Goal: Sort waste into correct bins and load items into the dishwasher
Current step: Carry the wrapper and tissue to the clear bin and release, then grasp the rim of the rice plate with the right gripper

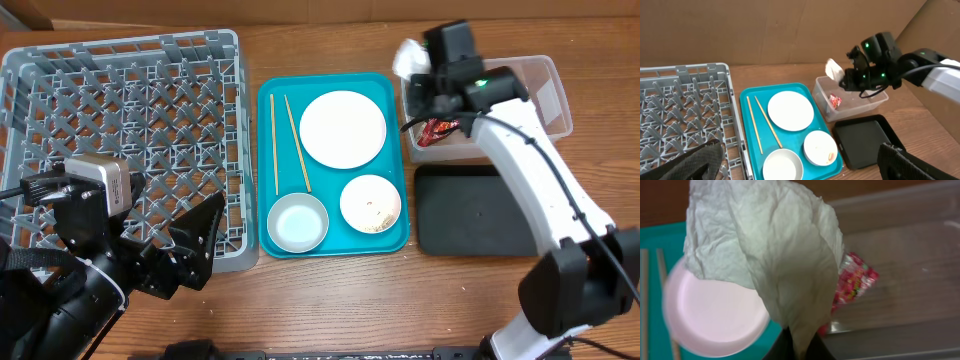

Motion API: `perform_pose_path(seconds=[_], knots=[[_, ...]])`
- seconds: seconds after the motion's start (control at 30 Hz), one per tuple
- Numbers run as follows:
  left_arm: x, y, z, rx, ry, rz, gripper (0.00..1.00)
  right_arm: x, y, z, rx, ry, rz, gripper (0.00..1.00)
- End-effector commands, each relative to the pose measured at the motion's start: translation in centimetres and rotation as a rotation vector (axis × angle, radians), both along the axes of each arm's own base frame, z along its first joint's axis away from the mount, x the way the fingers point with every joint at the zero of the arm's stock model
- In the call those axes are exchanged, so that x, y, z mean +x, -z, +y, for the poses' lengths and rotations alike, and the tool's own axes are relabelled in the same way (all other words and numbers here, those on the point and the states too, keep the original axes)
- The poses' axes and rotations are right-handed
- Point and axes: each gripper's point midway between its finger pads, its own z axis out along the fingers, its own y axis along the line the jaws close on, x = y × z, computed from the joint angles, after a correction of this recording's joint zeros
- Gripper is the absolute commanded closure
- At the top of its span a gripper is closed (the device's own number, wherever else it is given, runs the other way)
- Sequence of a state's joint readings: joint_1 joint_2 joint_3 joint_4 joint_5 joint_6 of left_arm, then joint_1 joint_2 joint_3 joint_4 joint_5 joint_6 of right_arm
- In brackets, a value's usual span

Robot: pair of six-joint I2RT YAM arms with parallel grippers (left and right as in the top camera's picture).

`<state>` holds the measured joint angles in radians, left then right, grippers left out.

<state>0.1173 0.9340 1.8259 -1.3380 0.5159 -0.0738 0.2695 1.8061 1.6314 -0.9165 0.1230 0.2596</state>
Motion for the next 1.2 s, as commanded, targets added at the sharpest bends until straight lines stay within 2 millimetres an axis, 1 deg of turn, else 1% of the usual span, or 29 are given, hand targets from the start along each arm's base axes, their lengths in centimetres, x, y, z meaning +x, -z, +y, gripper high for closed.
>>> perform_pose_path(seconds=[0.0,0.03,0.07,0.1,0.13,0.17,0.2,0.3,0.37,0.4,0.5,0.53,0.6,0.67,0.7,0.77,0.83,0.93,1.07,1.17], knots=[[-0.1,-0.3,-0.1,0.018,0.012,-0.018,0.0,-1.5,5.5,-1.4,0.018,0.023,0.158,0.83],[-0.1,-0.3,-0.1,0.018,0.012,-0.018,0.0,-1.9,6.3,-1.6,0.021,0.025,0.181,0.63],[-0.1,-0.3,-0.1,0.018,0.012,-0.018,0.0,-2.2,6.6,-1.7,0.023,0.017,0.193,0.5],[-0.1,-0.3,-0.1,0.018,0.012,-0.018,0.0,-2.5,6.6,-1.7,0.023,0.016,0.205,0.43],[-0.1,-0.3,-0.1,0.018,0.012,-0.018,0.0,-2.6,6.0,-1.6,0.024,0.013,0.201,0.37],[-0.1,-0.3,-0.1,0.018,0.012,-0.018,0.0,-2.6,5.6,-1.4,0.025,0.007,0.193,0.36],[-0.1,-0.3,-0.1,0.018,0.012,-0.018,0.0,-2.7,4.7,-0.9,0.028,-0.005,0.175,0.35],[-0.1,-0.3,-0.1,0.018,0.012,-0.018,0.0,-3.5,2.2,1.3,0.04,-0.06,0.118,0.33],[-0.1,-0.3,-0.1,0.018,0.012,-0.018,0.0,-4.6,0.5,3.4,0.053,-0.117,0.087,0.3],[-0.1,-0.3,-0.1,0.017,0.012,-0.018,0.0,-5.7,-0.4,5.3,0.066,-0.17,0.076,0.3],[-0.1,-0.3,-0.1,0.018,0.012,-0.018,0.0,-8.3,-0.6,9.1,0.117,-0.283,0.116,0.31],[-0.1,-0.3,-0.1,0.018,0.012,-0.018,0.0,-9.3,-0.4,10.5,0.137,-0.324,0.143,0.33],[-0.1,-0.3,-0.1,0.018,0.012,-0.018,0.0,-11.2,0.6,12.5,0.15,-0.382,0.193,0.38],[-0.1,-0.3,-0.1,0.018,0.012,-0.018,0.0,-12.7,1.9,13.9,0.14,-0.408,0.23,0.43],[-0.1,-0.3,-0.1,0.018,0.012,-0.018,0.0,-13.8,3.5,15.0,0.14,-0.404,0.26,0.47],[-0.1,-0.3,-0.1,0.018,0.012,-0.018,0.0,-14.5,5.3,15.7,0.137,-0.384,0.274,0.5],[-0.1,-0.3,-0.1,0.018,0.012,-0.018,0.0,-14.5,7.1,15.5,0.105,-0.327,0.266,0.53],[-0.1,-0.3,-0.1,0.018,0.012,-0.018,0.0,-13.8,9.3,14.3,0.044,-0.215,0.264,0.53],[-0.1,-0.3,-0.1,0.018,0.012,-0.018,0.0,-13.7,11.1,14.4,0.03,-0.202,0.294,0.53],[-0.1,-0.3,-0.1,0.018,0.012,-0.018,0.0,-13.6,12.2,14.5,0.031,-0.172,0.313,0.56]])
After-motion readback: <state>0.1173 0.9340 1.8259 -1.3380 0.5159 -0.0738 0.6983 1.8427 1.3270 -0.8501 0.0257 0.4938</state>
